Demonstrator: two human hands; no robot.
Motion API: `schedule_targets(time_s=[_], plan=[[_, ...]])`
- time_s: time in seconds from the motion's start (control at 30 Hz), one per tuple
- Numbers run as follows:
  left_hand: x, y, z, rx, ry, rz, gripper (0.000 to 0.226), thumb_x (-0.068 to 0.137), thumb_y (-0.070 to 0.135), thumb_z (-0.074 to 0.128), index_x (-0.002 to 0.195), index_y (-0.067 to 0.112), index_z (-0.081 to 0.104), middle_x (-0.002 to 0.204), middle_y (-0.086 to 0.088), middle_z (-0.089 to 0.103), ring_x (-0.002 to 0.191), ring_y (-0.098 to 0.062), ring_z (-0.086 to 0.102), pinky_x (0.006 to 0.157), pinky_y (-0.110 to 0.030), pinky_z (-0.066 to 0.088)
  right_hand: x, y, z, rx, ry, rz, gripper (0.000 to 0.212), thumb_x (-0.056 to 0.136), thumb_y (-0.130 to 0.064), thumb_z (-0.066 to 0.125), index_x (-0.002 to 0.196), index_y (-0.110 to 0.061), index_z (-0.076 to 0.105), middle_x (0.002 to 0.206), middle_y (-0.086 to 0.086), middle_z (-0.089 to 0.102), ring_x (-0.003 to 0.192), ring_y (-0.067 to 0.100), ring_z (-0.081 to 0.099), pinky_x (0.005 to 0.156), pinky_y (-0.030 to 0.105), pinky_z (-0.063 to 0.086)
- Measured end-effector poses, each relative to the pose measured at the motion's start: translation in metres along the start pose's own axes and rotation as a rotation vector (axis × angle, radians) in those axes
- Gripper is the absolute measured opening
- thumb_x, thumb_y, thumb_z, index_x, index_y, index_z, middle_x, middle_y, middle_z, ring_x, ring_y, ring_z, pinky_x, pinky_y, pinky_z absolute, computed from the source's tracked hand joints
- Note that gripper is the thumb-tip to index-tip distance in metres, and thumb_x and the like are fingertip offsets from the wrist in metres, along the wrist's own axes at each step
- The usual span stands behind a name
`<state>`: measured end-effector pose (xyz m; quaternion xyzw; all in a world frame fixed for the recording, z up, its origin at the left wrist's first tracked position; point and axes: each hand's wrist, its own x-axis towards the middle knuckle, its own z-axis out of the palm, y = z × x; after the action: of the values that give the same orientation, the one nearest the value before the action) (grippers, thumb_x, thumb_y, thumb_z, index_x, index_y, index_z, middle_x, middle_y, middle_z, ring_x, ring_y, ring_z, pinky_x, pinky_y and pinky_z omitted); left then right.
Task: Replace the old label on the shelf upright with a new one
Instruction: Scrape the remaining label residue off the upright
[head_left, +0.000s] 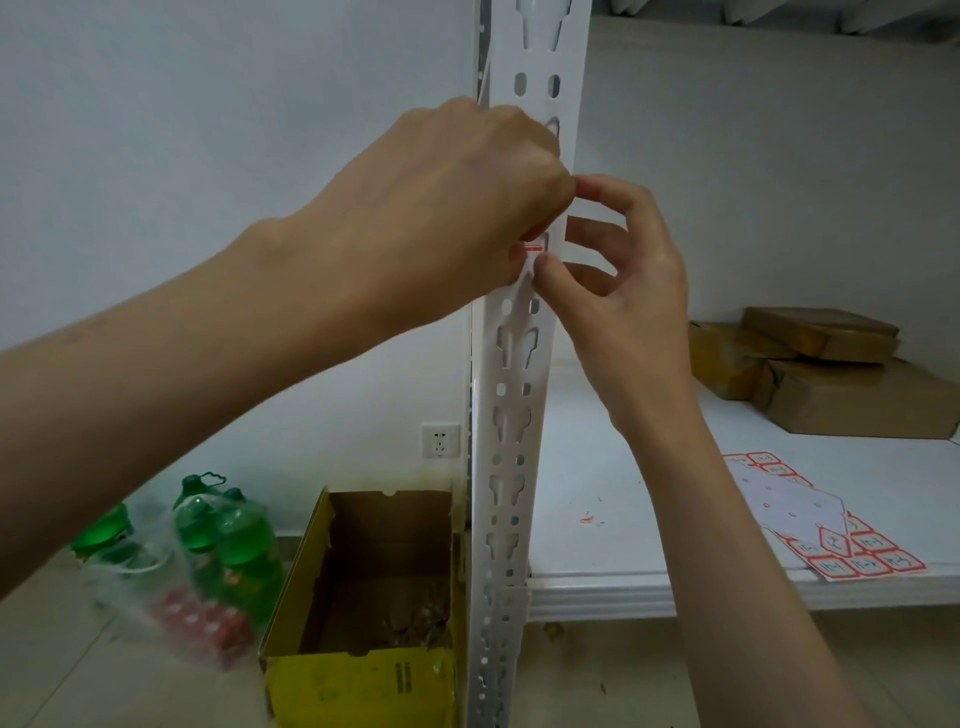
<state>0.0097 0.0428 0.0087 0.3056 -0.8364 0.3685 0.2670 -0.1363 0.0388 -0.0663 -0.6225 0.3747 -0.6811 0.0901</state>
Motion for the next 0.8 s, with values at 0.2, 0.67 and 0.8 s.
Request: schedule_targets(time_s=[0.2,0.67,0.8], plan=[[-0.011,-0.005,0.006,0.028,0.116,0.143,0.013,0.09,0.012,0.074,0.091,0.0,0.069,0.078,-0.011,0.054,0.067,-0.023,0.044,0.06,-0.032,0.033,-0.001,0.001,-0.001,0.023,0.005,-0.003,0.047,0.091,-0.018,0.073,0.132,-0.02,0.053,0.101,-0.034,0.053,0.086,-0.025,0.058,0.068,0.001,0.046],[-0.021,-0.008,0.02,-0.057,0.226,0.079,0.017,0.093,0.015,0.072,0.091,-0.001,0.077,0.085,-0.016,0.068,0.068,-0.035,0.066,0.063,-0.033,0.049,-0.002,0.0,0.002,0.024,0.026,0.01,0.044,0.09,-0.02,0.074,0.131,-0.019,0.055,0.107,-0.028,0.058,0.092,-0.018,0.062,0.073,0.005,0.049],[-0.023,-0.006,0.021,0.038,0.231,0.11,0.016,0.094,0.012,0.071,0.087,-0.002,0.074,0.082,-0.017,0.067,0.067,-0.035,0.064,0.059,-0.029,0.035,-0.002,-0.001,0.001,0.024,0.026,0.014,0.044,0.091,-0.02,0.073,0.131,-0.018,0.054,0.107,-0.026,0.058,0.09,-0.018,0.062,0.073,0.006,0.05]])
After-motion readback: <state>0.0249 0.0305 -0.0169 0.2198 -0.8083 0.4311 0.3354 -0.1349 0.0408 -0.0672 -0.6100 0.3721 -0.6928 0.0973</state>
